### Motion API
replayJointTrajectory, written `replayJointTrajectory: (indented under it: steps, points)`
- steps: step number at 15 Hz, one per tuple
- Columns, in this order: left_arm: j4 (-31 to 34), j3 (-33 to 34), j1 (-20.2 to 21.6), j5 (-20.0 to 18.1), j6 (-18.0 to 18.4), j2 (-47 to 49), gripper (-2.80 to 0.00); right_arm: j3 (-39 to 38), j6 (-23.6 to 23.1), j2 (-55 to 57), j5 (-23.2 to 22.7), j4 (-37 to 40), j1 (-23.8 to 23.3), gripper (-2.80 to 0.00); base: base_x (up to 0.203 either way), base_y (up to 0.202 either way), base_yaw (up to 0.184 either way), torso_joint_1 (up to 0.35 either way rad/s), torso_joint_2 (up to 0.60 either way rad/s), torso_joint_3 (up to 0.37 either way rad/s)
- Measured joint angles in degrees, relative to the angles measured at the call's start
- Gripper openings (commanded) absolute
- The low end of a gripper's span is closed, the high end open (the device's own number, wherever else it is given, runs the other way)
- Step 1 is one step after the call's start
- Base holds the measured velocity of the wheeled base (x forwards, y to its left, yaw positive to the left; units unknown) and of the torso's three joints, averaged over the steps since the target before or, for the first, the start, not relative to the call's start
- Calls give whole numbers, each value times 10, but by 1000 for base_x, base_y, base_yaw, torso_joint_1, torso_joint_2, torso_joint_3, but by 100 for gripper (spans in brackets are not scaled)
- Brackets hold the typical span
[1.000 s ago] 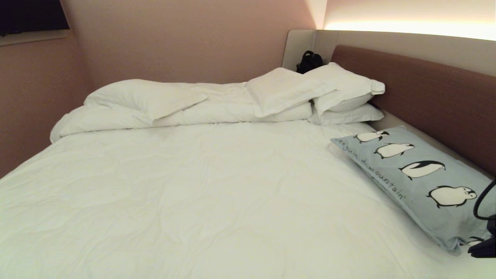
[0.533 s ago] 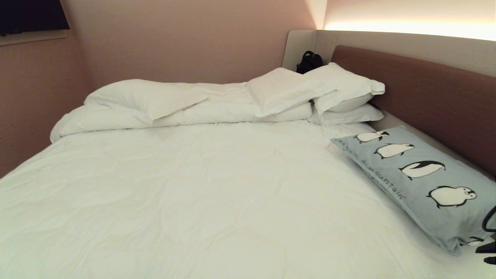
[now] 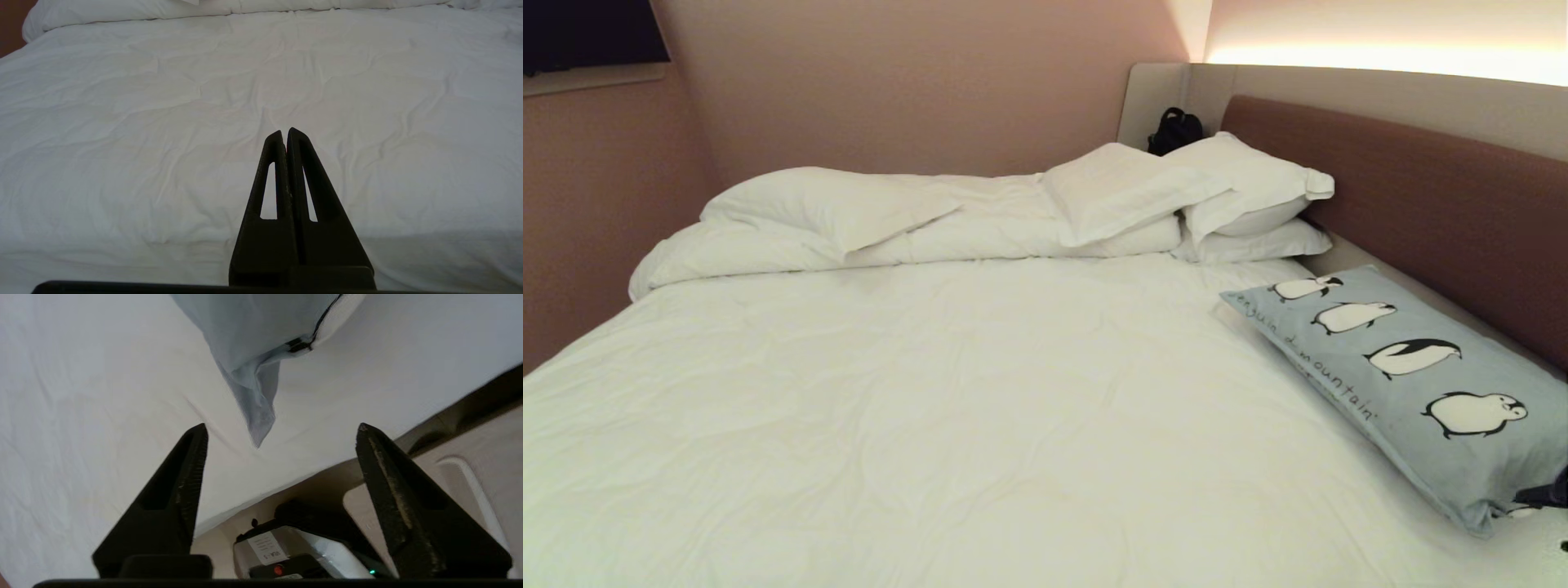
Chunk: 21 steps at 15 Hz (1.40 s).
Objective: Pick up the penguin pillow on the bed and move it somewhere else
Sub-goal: Pick up the pillow
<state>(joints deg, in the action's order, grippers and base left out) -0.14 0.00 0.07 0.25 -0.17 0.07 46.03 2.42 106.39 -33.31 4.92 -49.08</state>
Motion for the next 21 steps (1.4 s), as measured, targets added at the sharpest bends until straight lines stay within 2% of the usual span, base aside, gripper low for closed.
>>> replayJointTrajectory:
  steps: [4, 10, 16, 21]
  points:
    - [0, 0, 0, 0, 0, 0, -280, -4, -57, 43, -16, -48, 0, 0, 0, 0, 0, 0, 0, 0]
    - [0, 0, 0, 0, 0, 0, -280, 4, -102, 83, -26, -75, 14, 0, 0, 0, 0, 0, 0, 0]
    - [0, 0, 0, 0, 0, 0, -280, 5, -105, 116, -24, -113, 54, 0, 0, 0, 0, 0, 0, 0]
    - [0, 0, 0, 0, 0, 0, -280, 25, -102, 145, -23, -145, 65, 0, 0, 0, 0, 0, 0, 0]
